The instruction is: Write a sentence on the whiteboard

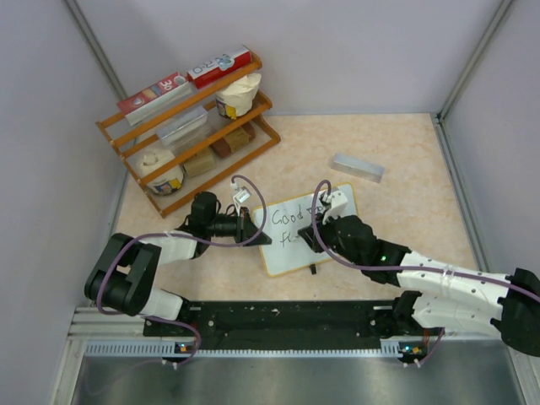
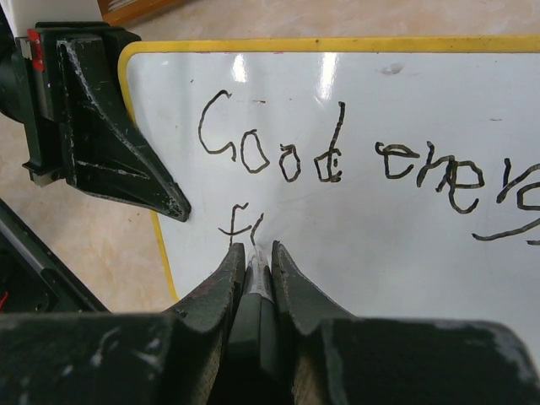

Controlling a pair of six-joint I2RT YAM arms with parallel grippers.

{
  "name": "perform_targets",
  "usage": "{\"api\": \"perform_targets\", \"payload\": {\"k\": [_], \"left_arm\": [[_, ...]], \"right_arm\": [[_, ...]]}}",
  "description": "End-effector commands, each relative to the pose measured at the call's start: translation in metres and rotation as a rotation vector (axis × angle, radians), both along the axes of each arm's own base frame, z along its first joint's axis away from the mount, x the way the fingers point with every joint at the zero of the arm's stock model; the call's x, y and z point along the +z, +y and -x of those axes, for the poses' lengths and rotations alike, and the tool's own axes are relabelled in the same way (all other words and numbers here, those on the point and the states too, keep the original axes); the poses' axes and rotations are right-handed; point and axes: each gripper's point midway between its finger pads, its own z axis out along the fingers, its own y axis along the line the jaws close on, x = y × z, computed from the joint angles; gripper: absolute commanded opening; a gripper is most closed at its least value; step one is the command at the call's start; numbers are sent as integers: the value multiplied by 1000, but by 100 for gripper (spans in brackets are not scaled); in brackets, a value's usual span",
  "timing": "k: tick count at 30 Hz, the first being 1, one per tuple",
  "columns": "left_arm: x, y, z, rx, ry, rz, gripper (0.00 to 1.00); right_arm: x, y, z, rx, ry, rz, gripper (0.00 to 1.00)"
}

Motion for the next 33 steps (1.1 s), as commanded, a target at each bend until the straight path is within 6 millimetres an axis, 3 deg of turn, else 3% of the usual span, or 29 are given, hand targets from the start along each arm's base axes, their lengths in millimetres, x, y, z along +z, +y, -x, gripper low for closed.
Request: {"api": "perform_targets", "payload": {"k": [1, 13, 33], "left_arm": [[-3, 0, -7, 24, -51, -32, 0], [-2, -1, -8, 22, -57, -31, 0], [-2, -1, -7, 17, -53, -28, 0]], "right_arm": [[-2, -13, -6, -52, -15, 25, 0], [47, -17, -10, -64, -107, -61, 0], [34, -13, -20, -93, -88, -31, 0]]}}
